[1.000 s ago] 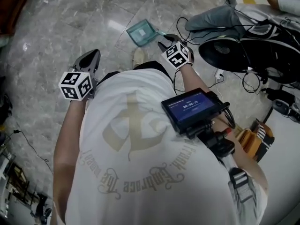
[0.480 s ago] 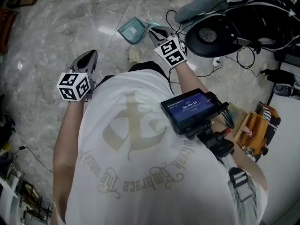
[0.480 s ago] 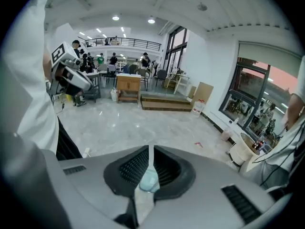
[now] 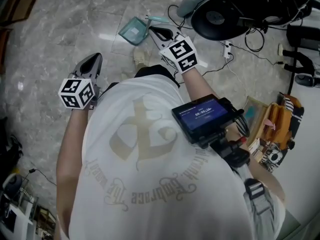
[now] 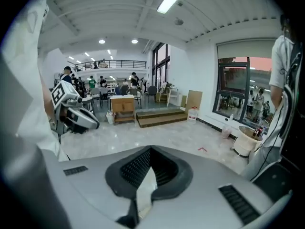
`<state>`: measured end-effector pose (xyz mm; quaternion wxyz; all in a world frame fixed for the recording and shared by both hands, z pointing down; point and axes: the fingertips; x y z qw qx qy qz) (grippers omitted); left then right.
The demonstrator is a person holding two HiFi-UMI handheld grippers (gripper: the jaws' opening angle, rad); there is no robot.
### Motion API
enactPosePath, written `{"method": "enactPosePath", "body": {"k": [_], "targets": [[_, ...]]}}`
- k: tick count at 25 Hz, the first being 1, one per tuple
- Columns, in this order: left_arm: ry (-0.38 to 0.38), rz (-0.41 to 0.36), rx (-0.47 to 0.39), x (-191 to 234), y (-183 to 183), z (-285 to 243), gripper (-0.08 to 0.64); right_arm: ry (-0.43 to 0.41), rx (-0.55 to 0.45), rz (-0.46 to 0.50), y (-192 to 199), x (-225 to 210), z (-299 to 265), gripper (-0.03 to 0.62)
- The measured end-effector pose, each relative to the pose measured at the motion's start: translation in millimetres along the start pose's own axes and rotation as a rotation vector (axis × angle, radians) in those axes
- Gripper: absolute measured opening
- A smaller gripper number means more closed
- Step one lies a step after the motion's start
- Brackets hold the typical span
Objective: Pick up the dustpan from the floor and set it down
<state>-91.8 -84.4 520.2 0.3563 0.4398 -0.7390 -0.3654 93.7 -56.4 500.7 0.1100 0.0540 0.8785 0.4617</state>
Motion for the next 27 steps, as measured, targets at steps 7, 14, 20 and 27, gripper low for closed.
{"method": "enactPosePath", "body": {"k": [7,14,20,27], "targets": [[0.035,-0.024,0.004,-2.4,-2.3,-9.0,0.012,-0.025,-0.064,-0.122,-4.3,11.3,17.3,0.015],[0.063,-0.024,0.014,-5.8,4.8,-18.3,0.012,-0.016,-0.041,-0.140,14.3,11.6,16.9,0.015],[0.084,-0.032,0.024,-8.1,4.9,-24.6,0.012,-0.003,-0.040,-0.157,18.9,8.5,16.1,0.015],[0.080,-0.029,0.032,-5.3,2.9,-20.8,0.012,-0.002,-0.045,-0.170,16.9,9.1,16.8,0.015]]}}
Point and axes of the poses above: the fingertips, and each gripper's own axes: z backward along the fingers, x to its left, y out of its underside, and after that the axes turned 13 degrees about -z, right-handed
